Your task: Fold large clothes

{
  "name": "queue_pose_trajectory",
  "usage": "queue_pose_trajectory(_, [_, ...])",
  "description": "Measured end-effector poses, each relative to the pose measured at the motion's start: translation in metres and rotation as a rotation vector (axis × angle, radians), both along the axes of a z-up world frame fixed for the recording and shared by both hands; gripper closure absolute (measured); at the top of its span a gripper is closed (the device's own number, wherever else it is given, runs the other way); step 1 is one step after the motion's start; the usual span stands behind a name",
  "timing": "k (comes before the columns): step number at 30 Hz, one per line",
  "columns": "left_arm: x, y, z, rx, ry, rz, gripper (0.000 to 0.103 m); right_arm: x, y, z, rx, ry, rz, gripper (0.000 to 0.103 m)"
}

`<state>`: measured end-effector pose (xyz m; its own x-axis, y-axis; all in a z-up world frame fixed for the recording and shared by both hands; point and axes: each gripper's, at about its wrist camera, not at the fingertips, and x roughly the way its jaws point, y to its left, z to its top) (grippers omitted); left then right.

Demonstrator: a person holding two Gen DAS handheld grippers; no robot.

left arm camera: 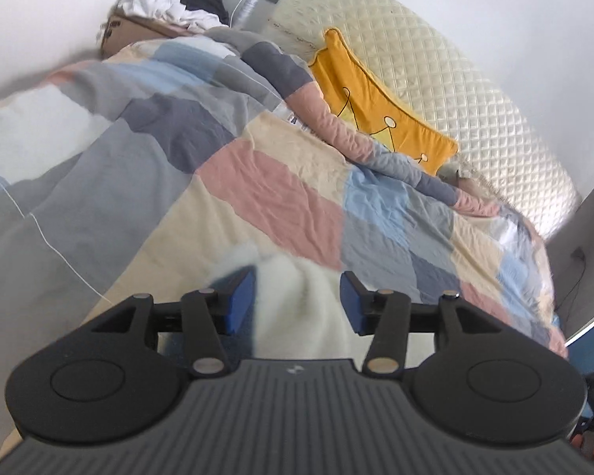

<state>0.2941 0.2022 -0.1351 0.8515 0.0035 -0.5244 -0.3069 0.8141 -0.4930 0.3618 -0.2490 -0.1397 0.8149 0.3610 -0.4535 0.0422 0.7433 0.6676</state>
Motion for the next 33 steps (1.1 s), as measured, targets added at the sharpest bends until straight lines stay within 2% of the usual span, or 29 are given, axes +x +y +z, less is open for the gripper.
queue_pose_trajectory(1, [0.001, 0.002, -0.002, 0.011, 0.005, 0.007, 0.046, -0.002, -0.003, 0.003, -0.036, -0.009, -0.025, 0.036])
queue_pose_trajectory(3, [0.003, 0.000, -0.005, 0.089, 0.035, 0.043, 0.046, -0.002, -0.007, 0.007, -0.124, -0.010, -0.076, 0.034])
queue_pose_trajectory(5, [0.007, -0.006, -0.009, 0.174, 0.063, 0.055, 0.045, 0.005, -0.014, 0.002, -0.184, 0.038, -0.108, 0.033])
queue_pose_trajectory(6, [0.010, -0.007, -0.012, 0.195, 0.086, 0.054, 0.045, 0.008, -0.018, -0.004, -0.179, 0.067, -0.123, 0.033])
queue_pose_trajectory(9, [0.015, -0.008, -0.021, 0.174, 0.104, 0.042, 0.045, 0.018, -0.027, -0.027, -0.130, 0.148, -0.150, 0.033])
queue_pose_trajectory(14, [0.028, -0.005, -0.031, 0.164, 0.128, 0.036, 0.045, 0.030, -0.017, -0.048, -0.090, 0.177, -0.102, 0.034])
queue_pose_trajectory(17, [0.039, -0.002, -0.039, 0.146, 0.149, 0.039, 0.045, 0.034, -0.004, -0.045, -0.160, 0.162, -0.078, 0.034])
queue_pose_trajectory(19, [0.043, 0.001, -0.047, 0.119, 0.164, 0.062, 0.045, 0.034, 0.001, -0.045, -0.175, 0.154, -0.062, 0.039])
queue_pose_trajectory(21, [0.044, 0.004, -0.051, 0.093, 0.161, 0.077, 0.049, 0.033, 0.006, -0.043, -0.205, 0.154, -0.063, 0.055])
queue_pose_trajectory(22, [0.045, 0.005, -0.052, 0.087, 0.159, 0.080, 0.058, 0.033, 0.008, -0.042, -0.225, 0.148, -0.061, 0.062])
queue_pose_trajectory(23, [0.045, 0.005, -0.051, 0.094, 0.157, 0.084, 0.064, 0.032, 0.010, -0.040, -0.242, 0.141, -0.065, 0.066])
queue_pose_trajectory(24, [0.043, 0.006, -0.049, 0.093, 0.142, 0.096, 0.076, 0.031, 0.011, -0.038, -0.254, 0.136, -0.066, 0.072])
queue_pose_trajectory(26, [0.038, 0.010, -0.043, 0.063, 0.107, 0.119, 0.082, 0.031, 0.011, -0.032, -0.281, 0.130, -0.059, 0.078])
queue_pose_trajectory(30, [0.031, 0.011, -0.024, 0.065, 0.034, 0.133, 0.086, 0.023, 0.008, -0.017, -0.282, 0.085, -0.069, 0.082])
queue_pose_trajectory(33, [0.034, 0.013, -0.017, 0.061, 0.015, 0.134, 0.086, 0.020, 0.006, -0.012, -0.295, 0.062, -0.082, 0.082])
